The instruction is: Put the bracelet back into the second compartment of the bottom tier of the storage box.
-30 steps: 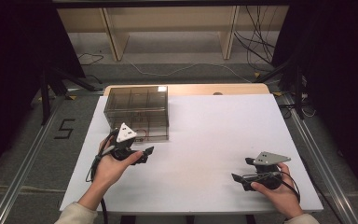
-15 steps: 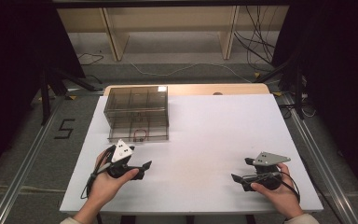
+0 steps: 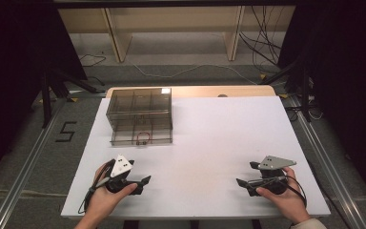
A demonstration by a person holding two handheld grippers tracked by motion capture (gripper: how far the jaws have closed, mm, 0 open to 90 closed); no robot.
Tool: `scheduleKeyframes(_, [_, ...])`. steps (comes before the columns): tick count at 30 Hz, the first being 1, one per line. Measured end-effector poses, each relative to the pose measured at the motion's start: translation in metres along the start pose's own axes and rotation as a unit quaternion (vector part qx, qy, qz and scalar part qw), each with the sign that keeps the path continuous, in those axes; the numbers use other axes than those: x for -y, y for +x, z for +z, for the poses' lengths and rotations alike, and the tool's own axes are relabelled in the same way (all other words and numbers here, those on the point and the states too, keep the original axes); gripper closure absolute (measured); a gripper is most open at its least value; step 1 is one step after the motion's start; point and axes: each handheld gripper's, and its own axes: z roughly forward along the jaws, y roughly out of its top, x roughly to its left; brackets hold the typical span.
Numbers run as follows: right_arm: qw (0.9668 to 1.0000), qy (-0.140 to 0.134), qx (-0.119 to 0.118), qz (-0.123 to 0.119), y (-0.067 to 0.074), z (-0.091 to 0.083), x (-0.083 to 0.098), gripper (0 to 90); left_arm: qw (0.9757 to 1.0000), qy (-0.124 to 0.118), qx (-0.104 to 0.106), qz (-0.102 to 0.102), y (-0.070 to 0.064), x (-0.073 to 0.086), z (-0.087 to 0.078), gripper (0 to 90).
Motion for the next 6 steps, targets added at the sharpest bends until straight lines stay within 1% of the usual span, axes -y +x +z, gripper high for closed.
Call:
scheduleKeyframes(5, [1.0000,0.001,-0.001,-0.001,-0.0002,0.0000,0.0000,16.7,1.0000,0.002,0.002,0.001,0.0014,0.0000,0.0022,16.7])
scheduleKeyframes(6, [1.0000,0.000,0.000,0.003,0.0002,0.0000,0.0000,16.8,1.0000,0.003,0.002,0.002,0.0014,0.0000,0.0028,16.7])
